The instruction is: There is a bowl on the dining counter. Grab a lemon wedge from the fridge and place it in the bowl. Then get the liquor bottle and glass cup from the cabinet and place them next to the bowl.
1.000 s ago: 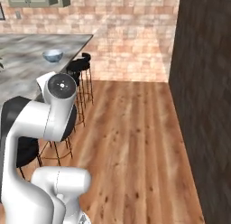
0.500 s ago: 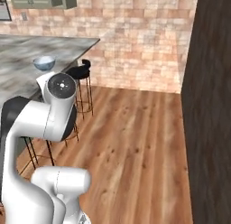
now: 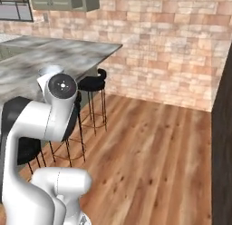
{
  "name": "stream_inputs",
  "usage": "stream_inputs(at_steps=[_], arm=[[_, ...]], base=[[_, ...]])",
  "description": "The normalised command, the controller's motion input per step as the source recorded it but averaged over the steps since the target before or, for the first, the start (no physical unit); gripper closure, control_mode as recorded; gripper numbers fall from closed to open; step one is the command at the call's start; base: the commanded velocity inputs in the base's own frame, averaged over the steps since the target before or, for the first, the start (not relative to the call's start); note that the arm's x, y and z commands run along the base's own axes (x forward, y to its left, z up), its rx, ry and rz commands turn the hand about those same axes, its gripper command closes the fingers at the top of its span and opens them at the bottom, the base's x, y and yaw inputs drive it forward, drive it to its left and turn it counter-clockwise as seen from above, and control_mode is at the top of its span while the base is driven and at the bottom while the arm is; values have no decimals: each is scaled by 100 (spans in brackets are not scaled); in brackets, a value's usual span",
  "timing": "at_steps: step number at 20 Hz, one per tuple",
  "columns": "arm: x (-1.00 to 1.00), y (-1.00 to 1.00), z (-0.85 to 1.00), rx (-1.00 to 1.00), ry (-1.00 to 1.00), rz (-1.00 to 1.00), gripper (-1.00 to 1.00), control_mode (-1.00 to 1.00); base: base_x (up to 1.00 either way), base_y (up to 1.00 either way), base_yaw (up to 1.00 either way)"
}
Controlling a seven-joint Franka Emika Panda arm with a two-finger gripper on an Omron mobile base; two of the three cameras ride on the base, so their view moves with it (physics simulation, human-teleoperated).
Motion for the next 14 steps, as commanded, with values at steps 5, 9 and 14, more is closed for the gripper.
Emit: stream_inputs(at_steps=[5, 9, 14], arm=[[0, 0, 0, 0, 0, 0, 100, 100], [0, 0, 0, 0, 0, 0, 100, 100], [0, 0, 0, 0, 0, 0, 100, 100]], base=[[95, -35, 43], [77, -54, 45], [56, -60, 50]])
